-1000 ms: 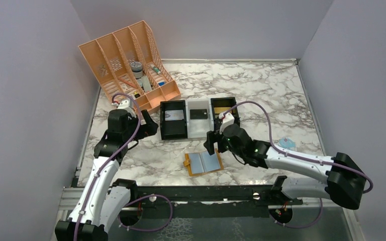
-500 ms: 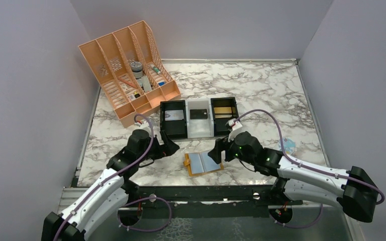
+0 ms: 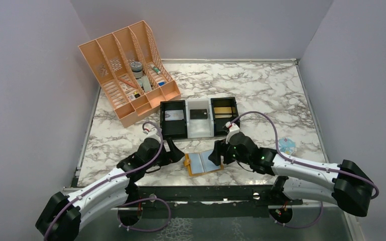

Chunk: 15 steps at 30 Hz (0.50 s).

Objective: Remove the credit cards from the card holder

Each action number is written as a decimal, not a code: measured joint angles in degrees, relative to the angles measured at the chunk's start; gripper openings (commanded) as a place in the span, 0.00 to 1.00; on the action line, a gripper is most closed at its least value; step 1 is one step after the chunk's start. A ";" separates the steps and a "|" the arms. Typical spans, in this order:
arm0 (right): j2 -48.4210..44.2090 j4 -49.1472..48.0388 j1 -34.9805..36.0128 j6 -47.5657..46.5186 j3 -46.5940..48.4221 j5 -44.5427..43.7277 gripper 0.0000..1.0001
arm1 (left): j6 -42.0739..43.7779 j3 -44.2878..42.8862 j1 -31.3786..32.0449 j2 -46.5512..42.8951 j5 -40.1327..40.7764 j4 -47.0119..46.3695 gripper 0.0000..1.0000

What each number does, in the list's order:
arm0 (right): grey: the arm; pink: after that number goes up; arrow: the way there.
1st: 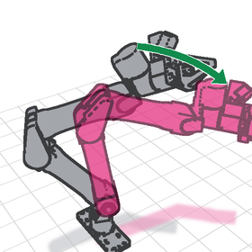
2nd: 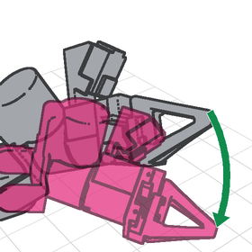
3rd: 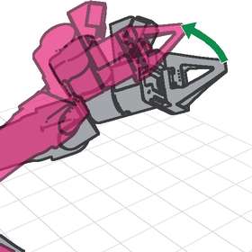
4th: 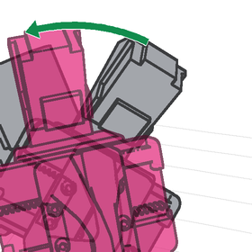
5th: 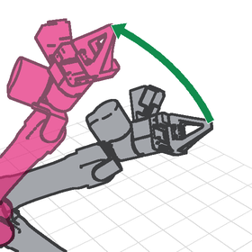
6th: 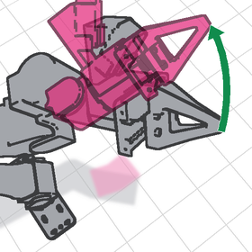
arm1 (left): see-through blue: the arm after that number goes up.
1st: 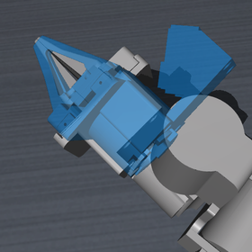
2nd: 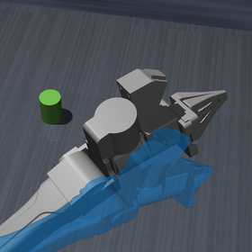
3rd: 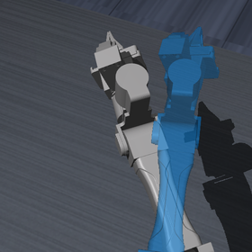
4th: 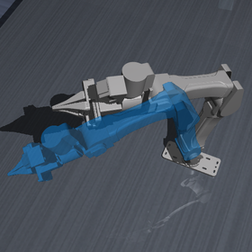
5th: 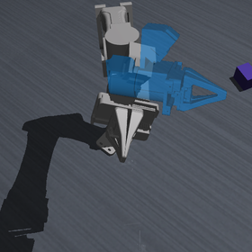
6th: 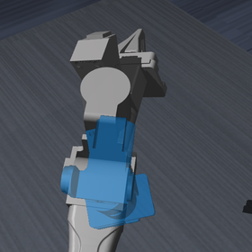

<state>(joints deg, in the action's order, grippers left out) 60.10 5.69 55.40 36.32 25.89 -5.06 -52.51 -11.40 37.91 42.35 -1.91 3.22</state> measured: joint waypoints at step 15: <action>5.05 -0.28 0.00 3.69 0.02 -0.07 0.64 | -3.65 2.80 9.99 5.14 2.64 -12.61 0.82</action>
<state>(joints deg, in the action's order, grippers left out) 65.14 5.41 55.40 40.01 25.91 -5.13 -56.16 -8.60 47.90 47.48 0.73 -9.39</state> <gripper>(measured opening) 0.643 0.817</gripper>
